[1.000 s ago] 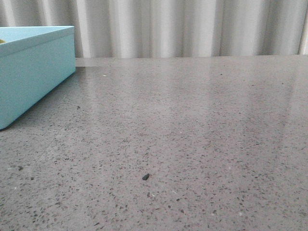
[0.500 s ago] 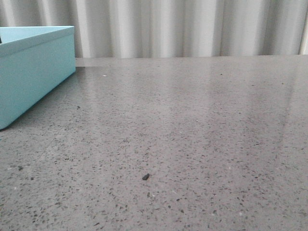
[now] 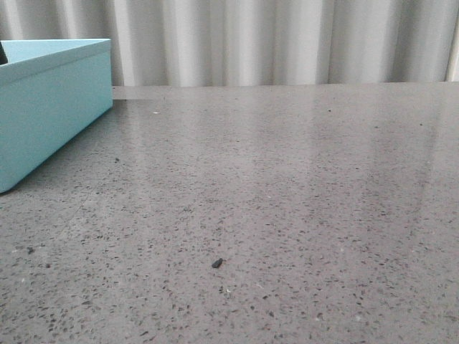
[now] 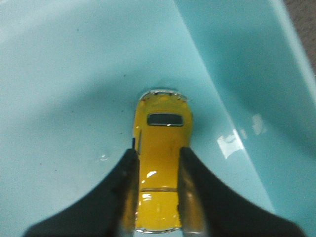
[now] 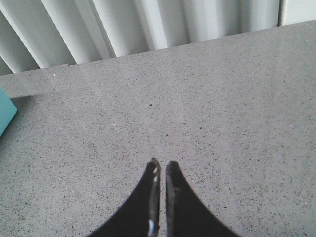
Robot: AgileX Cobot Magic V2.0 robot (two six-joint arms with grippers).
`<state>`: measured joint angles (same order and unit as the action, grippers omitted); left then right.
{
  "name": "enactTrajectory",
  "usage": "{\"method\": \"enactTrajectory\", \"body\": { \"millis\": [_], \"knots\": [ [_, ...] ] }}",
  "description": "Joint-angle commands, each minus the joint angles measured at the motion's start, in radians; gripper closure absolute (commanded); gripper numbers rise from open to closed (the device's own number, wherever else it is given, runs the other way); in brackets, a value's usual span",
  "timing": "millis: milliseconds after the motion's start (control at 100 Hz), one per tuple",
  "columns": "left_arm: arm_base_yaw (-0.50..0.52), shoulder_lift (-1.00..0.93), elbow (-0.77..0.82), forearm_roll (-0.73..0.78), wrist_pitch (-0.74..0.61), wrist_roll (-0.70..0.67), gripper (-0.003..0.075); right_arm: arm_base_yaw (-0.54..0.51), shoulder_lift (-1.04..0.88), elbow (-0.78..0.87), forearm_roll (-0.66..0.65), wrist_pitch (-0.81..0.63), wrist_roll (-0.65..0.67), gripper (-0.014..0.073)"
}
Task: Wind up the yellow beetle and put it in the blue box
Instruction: 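Lower the car into the blue box and open the left gripper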
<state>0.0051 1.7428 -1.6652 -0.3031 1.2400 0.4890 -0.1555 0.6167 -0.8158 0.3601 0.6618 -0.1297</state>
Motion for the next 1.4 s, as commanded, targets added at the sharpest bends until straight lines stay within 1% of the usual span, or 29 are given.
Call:
{"method": "enactTrajectory", "body": {
  "millis": [0,120,280,400,540,680,820,940,1080,1250,1390],
  "knots": [
    [0.001,-0.096,-0.036,-0.111,-0.006,0.004,0.0741,0.003,0.002,-0.024,0.000,-0.074,-0.009,0.0655],
    [0.001,-0.172,-0.036,-0.167,-0.031,0.038,0.0741,0.003,-0.004,-0.024,-0.069,-0.074,-0.011,0.0655],
    [0.001,-0.279,-0.029,-0.192,-0.081,0.055,0.0741,0.003,-0.016,-0.022,-0.130,-0.109,-0.011,0.0655],
    [0.001,-0.377,0.013,-0.192,-0.168,0.059,0.0741,0.003,-0.034,-0.004,-0.129,-0.168,-0.011,0.0655],
    [0.001,-0.502,0.112,-0.205,-0.256,0.082,0.0741,0.003,-0.090,0.064,-0.129,-0.289,-0.011,0.0655],
    [0.001,-0.645,0.268,-0.208,-0.356,0.106,0.0741,0.003,-0.170,0.149,-0.138,-0.374,-0.011,0.0655],
    [0.001,-0.795,0.464,-0.211,-0.521,0.106,0.0741,0.003,-0.240,0.240,-0.187,-0.432,-0.011,0.0655],
    [0.001,-0.934,0.650,-0.211,-0.682,0.106,0.0741,0.003,-0.290,0.305,-0.187,-0.443,-0.011,0.0655],
    [0.001,-1.105,0.857,-0.213,-0.818,0.106,0.0741,0.003,-0.336,0.365,-0.189,-0.473,-0.011,0.0655],
    [0.001,-1.299,1.053,-0.213,-0.925,0.106,0.0741,0.003,-0.371,0.406,-0.189,-0.530,-0.011,0.0655],
    [0.001,-1.433,1.153,-0.213,-0.947,0.106,0.0741,0.003,-0.374,0.423,-0.201,-0.528,-0.011,0.0655]
  ]
}}
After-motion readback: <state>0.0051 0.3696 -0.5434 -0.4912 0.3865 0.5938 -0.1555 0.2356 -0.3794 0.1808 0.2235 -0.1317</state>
